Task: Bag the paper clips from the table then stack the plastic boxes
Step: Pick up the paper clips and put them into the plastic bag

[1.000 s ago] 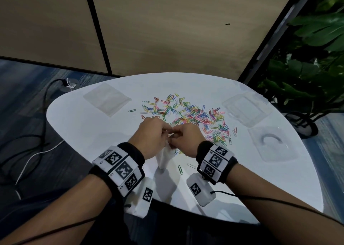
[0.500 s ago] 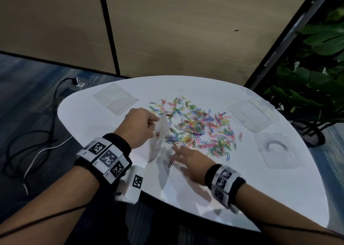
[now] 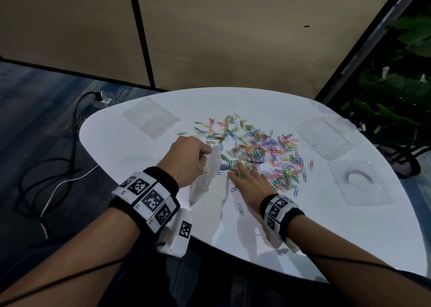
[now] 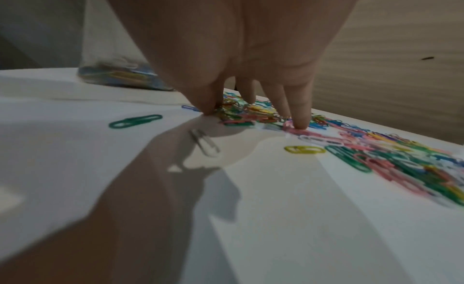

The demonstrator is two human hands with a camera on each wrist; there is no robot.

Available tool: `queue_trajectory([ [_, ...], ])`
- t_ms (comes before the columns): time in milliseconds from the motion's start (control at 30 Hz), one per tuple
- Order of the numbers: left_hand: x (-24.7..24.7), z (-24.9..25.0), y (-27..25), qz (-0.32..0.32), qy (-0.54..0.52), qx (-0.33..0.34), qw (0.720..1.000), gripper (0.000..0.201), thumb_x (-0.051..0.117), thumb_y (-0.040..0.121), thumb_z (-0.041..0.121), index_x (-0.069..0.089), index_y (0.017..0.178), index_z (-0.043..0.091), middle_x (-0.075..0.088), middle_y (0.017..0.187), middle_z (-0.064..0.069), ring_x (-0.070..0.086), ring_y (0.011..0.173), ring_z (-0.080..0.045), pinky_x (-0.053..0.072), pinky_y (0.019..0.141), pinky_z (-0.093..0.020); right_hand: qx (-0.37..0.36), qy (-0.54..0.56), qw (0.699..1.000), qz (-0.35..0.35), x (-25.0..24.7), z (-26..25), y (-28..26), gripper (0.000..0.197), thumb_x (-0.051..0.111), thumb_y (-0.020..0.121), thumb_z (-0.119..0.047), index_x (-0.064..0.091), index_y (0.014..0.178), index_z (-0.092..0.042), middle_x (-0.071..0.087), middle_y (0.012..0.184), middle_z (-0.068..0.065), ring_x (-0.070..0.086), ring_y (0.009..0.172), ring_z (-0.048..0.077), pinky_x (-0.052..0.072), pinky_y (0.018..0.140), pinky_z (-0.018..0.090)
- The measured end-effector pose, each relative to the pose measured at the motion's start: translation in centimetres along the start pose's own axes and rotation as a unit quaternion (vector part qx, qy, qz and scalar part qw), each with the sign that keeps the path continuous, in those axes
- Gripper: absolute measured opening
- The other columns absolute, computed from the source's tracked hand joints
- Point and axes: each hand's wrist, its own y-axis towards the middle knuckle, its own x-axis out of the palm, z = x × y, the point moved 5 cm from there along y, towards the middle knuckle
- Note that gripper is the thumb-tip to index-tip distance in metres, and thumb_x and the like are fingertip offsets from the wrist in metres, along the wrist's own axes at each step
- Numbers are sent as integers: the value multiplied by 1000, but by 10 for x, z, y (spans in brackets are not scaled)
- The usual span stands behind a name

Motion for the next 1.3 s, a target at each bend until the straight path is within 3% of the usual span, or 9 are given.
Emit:
queue_trajectory([
  [167, 2, 1, 1, -6, -2, -1, 1000, 24, 51, 88, 1, 74, 87, 6, 71, 88, -20, 68, 85, -36, 59, 82, -42, -15, 34, 999, 30, -20, -2, 16, 34, 68, 77, 2, 61, 109, -10, 56, 108, 11, 61, 93, 31, 48, 66, 34],
  [333, 4, 6, 0, -11, -6, -3, 1000, 26, 51, 90, 3, 75, 101, 5, 74, 96, -16, 69, 91, -34, 57, 88, -40, 116, 212, 968, 66, -43, 27, 5, 15, 63, 88, -5, 77, 93, -11, 69, 94, 5, 63, 75, 17, 54, 74, 24],
  [433, 8, 9, 0, -24, 19, 5, 1000, 20, 50, 89, 4, 68, 80, 9, 73, 93, -18, 69, 86, -34, 57, 84, -41, 245, 407, 876, 86, -51, 57, -9, 9, 74, 83, -11, 79, 90, -11, 73, 83, 0, 67, 72, 13, 54, 76, 21],
  [533, 11, 11, 1, -28, 26, 10, 999, 22, 49, 88, 4, 53, 75, 21, 71, 93, -22, 68, 83, -35, 57, 81, -43, 291, 612, 732, 74, -57, 67, -16, 12, 80, 77, -13, 78, 89, -9, 77, 85, 7, 73, 78, 21, 60, 83, 36],
  [633, 12, 12, 2, -26, 10, 2, 1000, 21, 48, 89, 3, 59, 75, 15, 71, 94, -22, 68, 84, -35, 57, 82, -41, 232, 775, 585, 66, -88, 51, -18, 21, 77, 78, -6, 74, 97, 1, 74, 104, 19, 73, 85, 23, 60, 77, 29],
  [767, 15, 14, 2, -14, -32, -12, 999, 24, 50, 90, 1, 74, 96, 1, 72, 96, -21, 69, 90, -37, 58, 86, -41, 132, 849, 512, -14, -123, 15, -22, 32, 73, 79, -11, 70, 107, 5, 73, 108, 18, 70, 95, 22, 59, 83, 26],
  [933, 20, 18, 4, -9, -22, 13, 1000, 23, 52, 84, 3, 68, 69, 11, 69, 71, -13, 68, 74, -32, 59, 72, -42, 140, 847, 511, -42, -121, -25, -27, 12, 60, 91, 2, 69, 95, 9, 73, 91, 19, 73, 78, 21, 60, 73, 23],
  [1100, 19, 24, 0, -2, -13, 23, 1000, 20, 55, 83, 5, 74, 79, 10, 70, 70, -12, 63, 77, -33, 56, 75, -41, 167, 808, 565, -21, -120, -36, -24, 20, 54, 91, 8, 69, 78, 3, 68, 73, 14, 69, 63, 15, 58, 66, 19],
  [1300, 25, 28, 0, -7, -25, 37, 999, 27, 56, 88, 5, 79, 93, 17, 74, 78, -9, 69, 76, -29, 58, 78, -40, 159, 676, 719, 17, -124, -35, -21, 25, 54, 78, 14, 70, 70, -5, 61, 62, 11, 57, 55, 20, 52, 60, 30],
])
